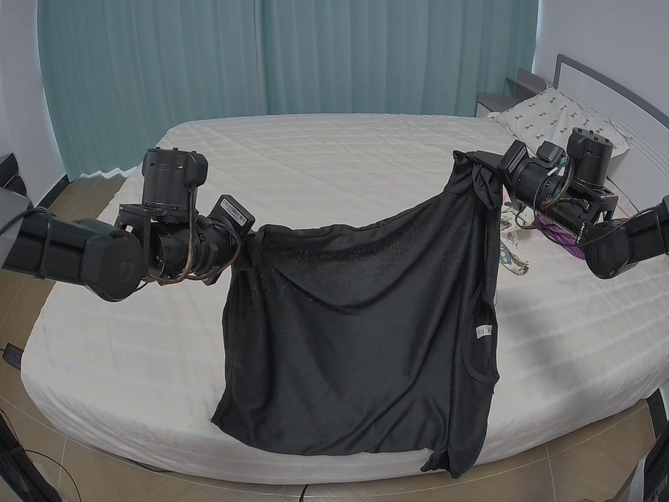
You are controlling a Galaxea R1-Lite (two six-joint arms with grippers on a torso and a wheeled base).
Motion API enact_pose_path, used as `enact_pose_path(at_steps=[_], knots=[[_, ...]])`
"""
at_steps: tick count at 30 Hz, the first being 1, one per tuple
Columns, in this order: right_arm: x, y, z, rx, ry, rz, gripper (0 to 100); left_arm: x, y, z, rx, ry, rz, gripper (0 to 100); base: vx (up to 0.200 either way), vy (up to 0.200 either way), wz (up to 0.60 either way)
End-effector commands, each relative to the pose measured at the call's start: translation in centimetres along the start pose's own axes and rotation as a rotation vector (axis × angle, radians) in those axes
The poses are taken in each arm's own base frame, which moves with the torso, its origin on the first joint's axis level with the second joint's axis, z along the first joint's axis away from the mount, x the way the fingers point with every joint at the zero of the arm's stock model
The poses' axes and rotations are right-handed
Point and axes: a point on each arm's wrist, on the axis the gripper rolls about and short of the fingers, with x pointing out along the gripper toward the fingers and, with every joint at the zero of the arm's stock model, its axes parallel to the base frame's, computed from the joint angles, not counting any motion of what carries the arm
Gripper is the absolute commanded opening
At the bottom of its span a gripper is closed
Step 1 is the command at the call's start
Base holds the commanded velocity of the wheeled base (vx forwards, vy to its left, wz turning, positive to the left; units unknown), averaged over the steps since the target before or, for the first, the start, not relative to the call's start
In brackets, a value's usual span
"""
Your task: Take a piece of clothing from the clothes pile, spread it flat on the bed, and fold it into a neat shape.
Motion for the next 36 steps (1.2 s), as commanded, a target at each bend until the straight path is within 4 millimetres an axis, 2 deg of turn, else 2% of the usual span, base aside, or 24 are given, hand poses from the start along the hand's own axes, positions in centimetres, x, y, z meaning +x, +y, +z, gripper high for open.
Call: enact_pose_path(at_steps=[1,2,3,4,9,14,26,36], knots=[[1.5,-2.4,-1.7,0.010,0.012,-0.055,0,2.9,1.6,-0.7,-0.002,0.024,0.062,0,0.200,0.000,0.00],[1.9,-2.9,-2.0,0.009,0.001,-0.063,0,4.0,2.0,-0.6,-0.006,0.023,0.077,0,0.200,0.000,0.00],[1.9,-2.9,-2.0,0.009,0.001,-0.063,0,4.0,2.0,-0.6,-0.006,0.023,0.077,0,0.000,0.000,0.00],[2.2,-3.2,-2.2,0.011,-0.009,-0.075,0,5.0,2.3,-0.3,-0.022,0.016,0.088,0,0.000,0.000,0.00],[3.3,-3.9,-2.2,0.009,-0.065,-0.114,0,7.1,3.1,-0.1,-0.054,0.007,0.107,0,0.000,0.000,0.00],[4.7,-4.5,-3.3,0.006,-0.102,-0.143,0,8.9,3.7,0.7,-0.101,-0.020,0.118,0,0.000,0.000,0.00],[5.6,-5.4,-4.1,-0.018,-0.102,-0.163,0,8.7,4.9,0.8,-0.127,-0.013,0.159,0,0.000,0.000,0.00],[6.6,-7.0,-6.3,-0.052,-0.058,-0.185,0,9.1,5.3,0.9,-0.128,-0.010,0.162,0,0.180,0.000,0.00]])
